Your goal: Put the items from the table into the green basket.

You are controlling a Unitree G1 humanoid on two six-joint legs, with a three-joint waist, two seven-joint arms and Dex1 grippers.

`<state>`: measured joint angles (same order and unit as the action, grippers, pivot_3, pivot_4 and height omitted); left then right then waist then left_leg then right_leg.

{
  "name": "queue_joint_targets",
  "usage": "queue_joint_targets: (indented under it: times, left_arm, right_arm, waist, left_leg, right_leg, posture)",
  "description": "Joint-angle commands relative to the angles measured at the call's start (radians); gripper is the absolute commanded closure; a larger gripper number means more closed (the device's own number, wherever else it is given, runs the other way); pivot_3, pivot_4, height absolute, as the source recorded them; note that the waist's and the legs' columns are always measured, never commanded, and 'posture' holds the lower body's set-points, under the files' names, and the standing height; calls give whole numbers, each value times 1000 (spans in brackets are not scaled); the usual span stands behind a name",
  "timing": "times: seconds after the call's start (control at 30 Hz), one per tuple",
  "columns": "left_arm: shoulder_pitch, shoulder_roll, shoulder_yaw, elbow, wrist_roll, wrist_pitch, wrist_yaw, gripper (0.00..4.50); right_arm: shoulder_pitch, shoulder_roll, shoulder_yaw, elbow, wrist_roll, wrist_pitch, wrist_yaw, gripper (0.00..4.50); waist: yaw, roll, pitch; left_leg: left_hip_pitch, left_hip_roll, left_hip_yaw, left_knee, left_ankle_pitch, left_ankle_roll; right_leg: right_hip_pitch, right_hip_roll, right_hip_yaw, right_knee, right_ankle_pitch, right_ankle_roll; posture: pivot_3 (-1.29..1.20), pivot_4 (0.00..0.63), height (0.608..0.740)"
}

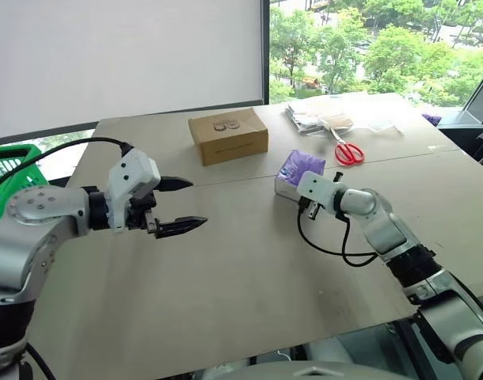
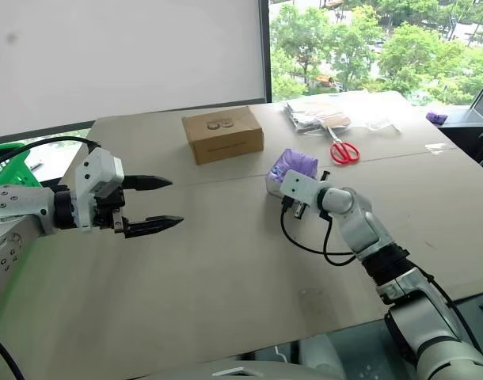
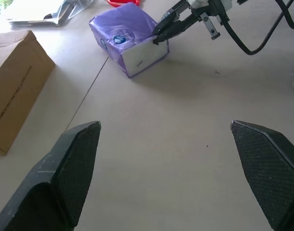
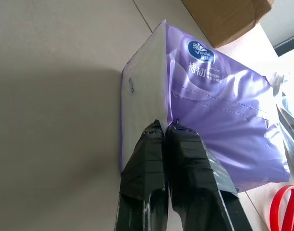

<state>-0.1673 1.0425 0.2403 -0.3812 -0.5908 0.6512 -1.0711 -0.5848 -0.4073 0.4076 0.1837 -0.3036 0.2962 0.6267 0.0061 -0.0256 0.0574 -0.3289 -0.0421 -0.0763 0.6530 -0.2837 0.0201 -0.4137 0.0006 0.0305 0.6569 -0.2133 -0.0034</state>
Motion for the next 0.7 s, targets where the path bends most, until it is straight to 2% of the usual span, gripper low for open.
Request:
queue_joint_targets:
  times: [0.03,0.13,0.3,0.43,0.6,0.7]
  left_arm:
    - [-15,11,31,-16,-2,-10,5,0]
    - [-46,-20,21,3,-13,-8,31,0]
    - [-129,-209,56,47,-173,104,167,0]
    - [-168,-341,83,97,-275,181,278,0]
    - [-152,-402,76,115,-302,206,326,0]
    - [-113,-379,46,102,-265,191,303,0]
  right_arm:
    - [-7,-2,1,4,-25,-44,-22,4408]
    - [-22,-3,-14,-17,-19,-119,-33,4408]
    - [-48,-1,-79,-157,64,-278,-20,4408]
    - [-37,-13,-96,-234,96,-317,8,4408]
    - [-25,-4,-108,-314,124,-281,28,4408]
    - [-6,0,-117,-345,162,-220,49,4408]
  waist:
    - [0,0,0]
    - [1,0,0]
    - [5,1,1]
    - [4,0,1]
    - [4,1,1]
    - [2,1,0]
  left_leg:
    - [0,0,0,0,0,0]
    - [0,0,0,0,0,0]
    - [-1,0,0,0,0,0]
    - [-1,0,-1,0,0,0]
    - [-1,0,-1,0,0,0]
    - [-1,0,-1,0,0,-1]
  right_leg:
    - [0,0,0,0,0,0]
    - [0,0,0,0,0,0]
    - [0,0,0,0,0,0]
    - [0,0,-1,-1,0,0]
    - [0,-1,0,-1,0,0]
    - [0,0,-1,-1,0,0]
  posture:
    - [105,0,740]
    - [96,0,740]
    - [75,0,740]
    - [57,0,740]
    - [40,0,740]
    - [35,0,740]
